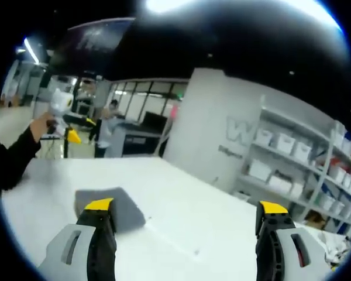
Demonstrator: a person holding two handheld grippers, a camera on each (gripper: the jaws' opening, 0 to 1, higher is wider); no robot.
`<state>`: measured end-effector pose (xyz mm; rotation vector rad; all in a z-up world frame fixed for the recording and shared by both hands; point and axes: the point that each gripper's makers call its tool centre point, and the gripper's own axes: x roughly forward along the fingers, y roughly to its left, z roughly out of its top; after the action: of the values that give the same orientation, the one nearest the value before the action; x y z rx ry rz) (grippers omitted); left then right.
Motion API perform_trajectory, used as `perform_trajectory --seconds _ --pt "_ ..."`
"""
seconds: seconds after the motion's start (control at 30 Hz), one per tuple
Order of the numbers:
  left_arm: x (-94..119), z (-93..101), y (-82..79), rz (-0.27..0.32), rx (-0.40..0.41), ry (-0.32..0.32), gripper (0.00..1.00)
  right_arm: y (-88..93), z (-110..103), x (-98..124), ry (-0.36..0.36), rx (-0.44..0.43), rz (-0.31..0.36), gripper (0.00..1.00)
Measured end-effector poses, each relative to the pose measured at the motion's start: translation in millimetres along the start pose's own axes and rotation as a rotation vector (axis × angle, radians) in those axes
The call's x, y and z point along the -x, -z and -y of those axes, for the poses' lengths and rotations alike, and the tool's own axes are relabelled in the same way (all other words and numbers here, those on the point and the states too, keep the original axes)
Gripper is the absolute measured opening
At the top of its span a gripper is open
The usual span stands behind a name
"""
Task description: Open the folded towel by lifting each exposed corner and separating the folded layers until the towel lies flat within the target outline without major curled edges
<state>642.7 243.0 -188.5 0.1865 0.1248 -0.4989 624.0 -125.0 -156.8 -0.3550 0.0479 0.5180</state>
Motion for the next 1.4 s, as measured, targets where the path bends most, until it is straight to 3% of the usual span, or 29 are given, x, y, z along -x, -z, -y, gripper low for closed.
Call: perform_trajectory --seconds 0.17,0.3,0.5,0.6,0.77,0.9,0.97,1.1,1.13,1.2,1.3,1.4 --pt "-11.4 -1.3 8.5 -0.002 0.038 0.018 0.93 3.6 6.0 -7.3 0.009 -0.01 -0.001 0.99" --pt "-27.7 5.2 24.9 -0.034 0.084 0.059 0.91 17.9 12.4 -18.4 0.038 -0.085 -0.04 1.0" --pt "-46.3 10.2 49.6 -0.087 0.154 0.111 0.91 26.6 11.2 -27.3 -0.017 -0.241 -0.036 1.0" --pt "-49.3 12.9 54.0 -0.08 0.224 0.146 0.92 31.0 8.3 -32.2 -0.045 -0.277 -0.038 1.0" --pt "-56.9 23.2 85.5 -0.159 0.252 0.204 0.91 23.5 -18.2 -38.6 -0.198 -0.431 0.014 1.0" --pt "-59.6 25.2 89.6 -0.14 0.368 0.237 0.87 33.4 -23.4 -47.0 -0.201 -0.433 -0.012 1.0" --pt "-56.7 25.7 90.0 -0.135 0.38 0.239 0.87 38.7 -26.1 -50.5 -0.207 -0.445 -0.024 1.0" --pt "-56.2 33.8 94.0 -0.136 0.423 0.29 0.87 42.8 -42.3 -57.1 -0.289 -0.52 -0.024 1.0" --pt "-58.7 33.9 99.5 -0.141 0.446 0.299 0.87 44.5 -50.1 -59.0 -0.337 -0.574 -0.026 1.0" --pt "-62.2 32.5 107.9 -0.153 0.461 0.3 0.87 49.6 -52.7 -62.6 -0.355 -0.606 -0.037 1.0" --pt "-67.9 27.1 132.7 -0.203 0.485 0.285 0.86 65.5 -58.9 -72.9 -0.349 -0.596 -0.077 1.0" --pt "-68.4 26.3 137.4 -0.214 0.492 0.283 0.85 73.1 -63.8 -77.5 -0.354 -0.598 -0.098 1.0"
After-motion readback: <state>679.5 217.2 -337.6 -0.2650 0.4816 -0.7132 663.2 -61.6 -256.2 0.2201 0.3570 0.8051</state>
